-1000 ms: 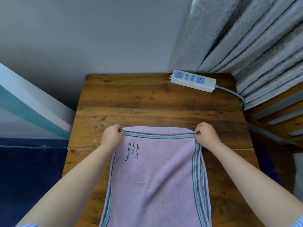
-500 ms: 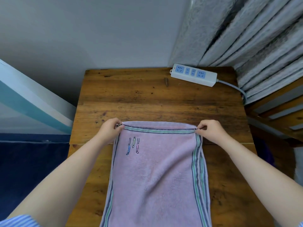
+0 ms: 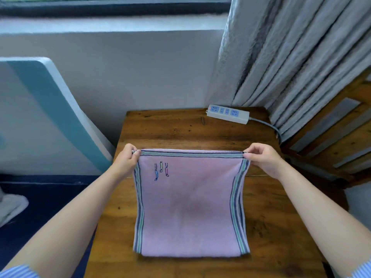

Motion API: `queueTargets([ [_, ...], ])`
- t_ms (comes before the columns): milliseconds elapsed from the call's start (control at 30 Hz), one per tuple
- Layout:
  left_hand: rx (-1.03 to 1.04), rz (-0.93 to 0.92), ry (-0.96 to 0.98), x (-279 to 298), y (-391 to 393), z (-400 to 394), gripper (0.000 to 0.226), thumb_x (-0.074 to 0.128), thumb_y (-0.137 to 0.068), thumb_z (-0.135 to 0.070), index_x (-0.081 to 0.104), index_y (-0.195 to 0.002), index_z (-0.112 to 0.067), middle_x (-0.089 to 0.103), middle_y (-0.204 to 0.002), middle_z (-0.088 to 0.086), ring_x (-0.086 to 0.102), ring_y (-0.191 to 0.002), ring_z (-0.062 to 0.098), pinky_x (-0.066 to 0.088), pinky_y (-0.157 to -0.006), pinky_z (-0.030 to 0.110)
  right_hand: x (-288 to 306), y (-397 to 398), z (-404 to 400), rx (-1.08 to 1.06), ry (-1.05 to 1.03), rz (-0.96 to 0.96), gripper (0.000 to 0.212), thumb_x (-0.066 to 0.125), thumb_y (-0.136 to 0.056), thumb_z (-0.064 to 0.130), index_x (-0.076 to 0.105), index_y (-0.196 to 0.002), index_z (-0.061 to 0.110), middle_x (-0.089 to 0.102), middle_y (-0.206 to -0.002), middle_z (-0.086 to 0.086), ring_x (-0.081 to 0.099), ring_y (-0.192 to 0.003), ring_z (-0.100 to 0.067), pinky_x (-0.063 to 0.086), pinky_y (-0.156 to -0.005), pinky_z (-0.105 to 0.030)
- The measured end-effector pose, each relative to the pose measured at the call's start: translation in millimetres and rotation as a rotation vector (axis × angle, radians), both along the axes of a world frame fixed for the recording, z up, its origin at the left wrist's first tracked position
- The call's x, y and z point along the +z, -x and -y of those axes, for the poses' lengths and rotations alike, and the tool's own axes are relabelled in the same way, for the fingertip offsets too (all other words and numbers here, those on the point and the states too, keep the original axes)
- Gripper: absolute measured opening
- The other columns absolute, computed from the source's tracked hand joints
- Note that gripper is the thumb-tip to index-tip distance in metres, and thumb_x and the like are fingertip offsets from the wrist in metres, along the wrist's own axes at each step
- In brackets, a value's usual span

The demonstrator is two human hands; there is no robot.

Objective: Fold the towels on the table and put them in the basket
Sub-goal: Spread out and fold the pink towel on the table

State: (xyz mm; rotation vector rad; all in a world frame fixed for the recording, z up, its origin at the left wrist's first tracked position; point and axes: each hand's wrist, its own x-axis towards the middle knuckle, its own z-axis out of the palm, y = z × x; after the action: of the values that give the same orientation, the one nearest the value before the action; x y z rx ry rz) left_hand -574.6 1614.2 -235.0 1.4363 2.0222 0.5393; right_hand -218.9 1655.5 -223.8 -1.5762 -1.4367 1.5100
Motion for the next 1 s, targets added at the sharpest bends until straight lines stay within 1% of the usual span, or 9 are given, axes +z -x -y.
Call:
queueTargets([
  [133,-0.17,-0.156,-0.145,45.2,4.1,27.8,0.03,0.036,-0.099,-0.016,0.048,-0.123,-0.002,0.051,-0.114,0.007,0.048,-0.111,0.023,0.039,-0.09,0.03,44.0,3.0,20.2,0.078,-0.308,0.294,0.019,0.058,-0.084,-0.003,0.052,-0.07,0.01,0.054,-0.071,-0.001,0.053,-0.07,-0.015,0.042,-0.066,-0.024],
  [267,-0.332,-0.498,-0.339,88.7,17.9,40.6,0.021,0.043,-0.096,-0.01,0.058,-0.095,0.005,0.057,-0.094,0.02,0.058,-0.087,0.034,0.049,-0.072,0.038,80.3,18.7,32.8,0.152,-0.733,0.658,0.012,0.054,-0.083,-0.007,0.062,-0.093,-0.005,0.062,-0.089,-0.019,0.059,-0.088,-0.034,0.043,-0.077,-0.032],
  [367,-0.287,-0.607,-0.612,131.8,24.2,51.4,0.019,0.044,-0.084,-0.011,0.049,-0.07,0.001,0.054,-0.063,0.02,0.059,-0.05,0.033,0.049,-0.034,0.034,113.6,22.0,42.9,0.093,-1.179,0.738,0.02,0.051,-0.073,-0.013,0.064,-0.088,-0.01,0.063,-0.078,-0.026,0.063,-0.075,-0.042,0.046,-0.073,-0.034],
  [467,-0.102,-0.522,-0.855,164.8,15.8,55.7,0.023,0.032,-0.083,-0.025,0.042,-0.081,-0.004,0.056,-0.073,0.028,0.059,-0.06,0.04,0.048,-0.046,0.043,148.8,23.1,46.8,-0.183,-1.4,0.7,0.02,0.045,-0.079,-0.005,0.062,-0.088,-0.009,0.06,-0.08,-0.026,0.052,-0.084,-0.031,0.037,-0.076,-0.03],
  [600,-0.062,-0.603,-0.587,176.3,2.5,62.9,0.029,0.036,-0.093,-0.022,0.05,-0.097,0.002,0.056,-0.098,0.028,0.058,-0.086,0.041,0.046,-0.068,0.047,145.1,32.4,46.1,-0.11,-1.155,0.788,0.017,0.049,-0.076,-0.011,0.063,-0.086,-0.01,0.06,-0.085,-0.03,0.057,-0.087,-0.042,0.042,-0.076,-0.04],
  [667,-0.192,-0.671,-0.547,175.8,6.6,66.8,0.007,0.056,-0.085,0.002,0.054,-0.081,0.007,0.059,-0.079,0.025,0.063,-0.067,0.039,0.05,-0.051,0.042,142.2,26.3,43.7,-0.041,-1.089,0.819,0.02,0.05,-0.075,-0.017,0.064,-0.088,-0.011,0.06,-0.086,-0.03,0.058,-0.088,-0.046,0.047,-0.075,-0.045],
  [733,-0.232,-0.723,-0.599,170.5,15.5,66.1,0.019,0.068,-0.07,0.012,0.051,-0.066,0.006,0.055,-0.058,0.022,0.057,-0.044,0.035,0.044,-0.034,0.033,149.8,18.5,46.0,-0.099,-1.142,0.779,0.018,0.051,-0.077,-0.016,0.064,-0.087,-0.011,0.061,-0.083,-0.03,0.058,-0.085,-0.046,0.049,-0.073,-0.047],
  [867,-0.262,-0.75,-0.629,170.8,21.1,63.9,0.007,0.057,-0.082,0.008,0.055,-0.076,0.01,0.059,-0.073,0.028,0.061,-0.062,0.042,0.047,-0.049,0.042,158.9,17.6,49.1,-0.005,-1.2,0.768,0.021,0.047,-0.077,-0.004,0.066,-0.084,-0.01,0.063,-0.077,-0.029,0.061,-0.077,-0.046,0.051,-0.069,-0.047],
  [1000,-0.352,-0.765,-0.637,164.8,30.0,60.0,0.011,0.062,-0.081,0.005,0.055,-0.075,0.01,0.059,-0.071,0.027,0.062,-0.06,0.039,0.047,-0.046,0.041,158.3,13.4,35.1,0.157,-1.004,0.759,0.02,0.05,-0.086,-0.007,0.064,-0.099,-0.011,0.064,-0.102,-0.028,0.059,-0.1,-0.039,0.042,-0.086,-0.036],
])
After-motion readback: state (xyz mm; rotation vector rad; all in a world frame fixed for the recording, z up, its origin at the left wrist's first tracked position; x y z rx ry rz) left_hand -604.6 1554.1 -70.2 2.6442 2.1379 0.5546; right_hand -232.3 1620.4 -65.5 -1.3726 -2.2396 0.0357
